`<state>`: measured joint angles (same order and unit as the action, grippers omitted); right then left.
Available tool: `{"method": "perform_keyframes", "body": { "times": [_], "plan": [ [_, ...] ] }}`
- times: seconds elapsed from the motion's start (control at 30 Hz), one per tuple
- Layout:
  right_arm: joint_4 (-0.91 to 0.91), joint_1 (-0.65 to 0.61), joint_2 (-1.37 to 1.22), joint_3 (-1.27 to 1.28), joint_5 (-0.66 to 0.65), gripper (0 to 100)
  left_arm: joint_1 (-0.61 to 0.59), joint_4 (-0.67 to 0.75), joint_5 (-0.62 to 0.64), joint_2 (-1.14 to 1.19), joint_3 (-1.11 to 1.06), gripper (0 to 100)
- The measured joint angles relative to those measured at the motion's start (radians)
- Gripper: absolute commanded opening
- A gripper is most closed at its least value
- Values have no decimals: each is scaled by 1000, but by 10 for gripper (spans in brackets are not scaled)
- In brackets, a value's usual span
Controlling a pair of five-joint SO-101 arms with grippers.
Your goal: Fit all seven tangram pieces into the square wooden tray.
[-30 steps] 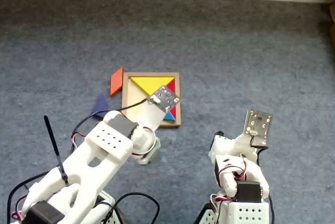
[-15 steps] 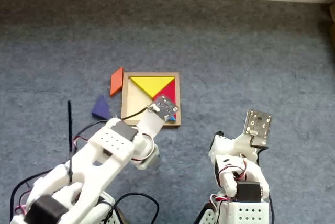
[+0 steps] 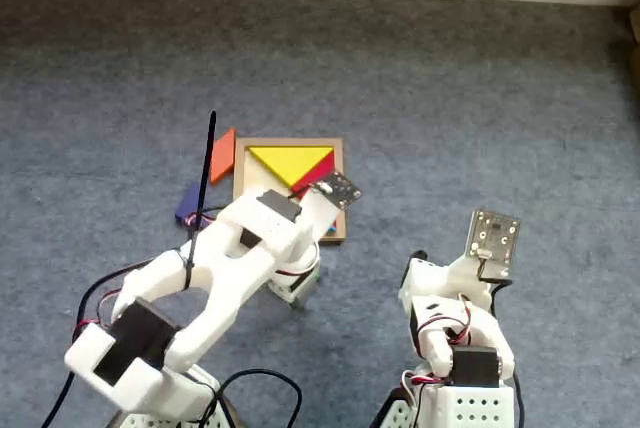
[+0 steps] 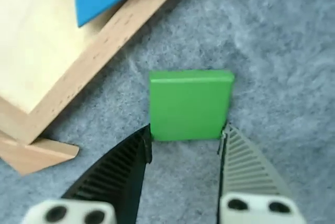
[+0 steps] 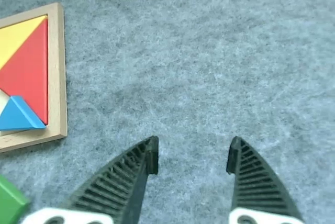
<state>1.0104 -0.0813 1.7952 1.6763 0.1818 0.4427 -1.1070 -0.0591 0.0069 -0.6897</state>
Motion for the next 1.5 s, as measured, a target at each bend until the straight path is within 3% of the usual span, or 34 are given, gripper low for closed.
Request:
{"method": "perform_keyframes", "body": {
  "times": [0.17, 0.37, 0.53, 0.7, 0.9, 1.1, 1.37, 1.5],
  "plan": [
    [0, 0, 0, 0, 0, 217, 0, -5, 0, 6, 11, 135],
    [0, 0, 0, 0, 0, 217, 0, -46, 34, -61, 12, 316],
    [0, 0, 0, 0, 0, 217, -6, -31, 94, -87, 11, 271],
    [0, 0, 0, 0, 0, 217, -2, 43, 103, 32, 57, 212],
    [0, 0, 0, 0, 0, 217, 18, -46, 106, 170, 204, 101],
    [0, 0, 0, 0, 0, 217, 69, -80, 106, 198, 242, 88],
    [0, 0, 0, 0, 0, 217, 101, -153, 104, 5, 239, 91],
    [0, 0, 0, 0, 0, 217, 51, -157, 84, -91, 239, 92]
  ]
}}
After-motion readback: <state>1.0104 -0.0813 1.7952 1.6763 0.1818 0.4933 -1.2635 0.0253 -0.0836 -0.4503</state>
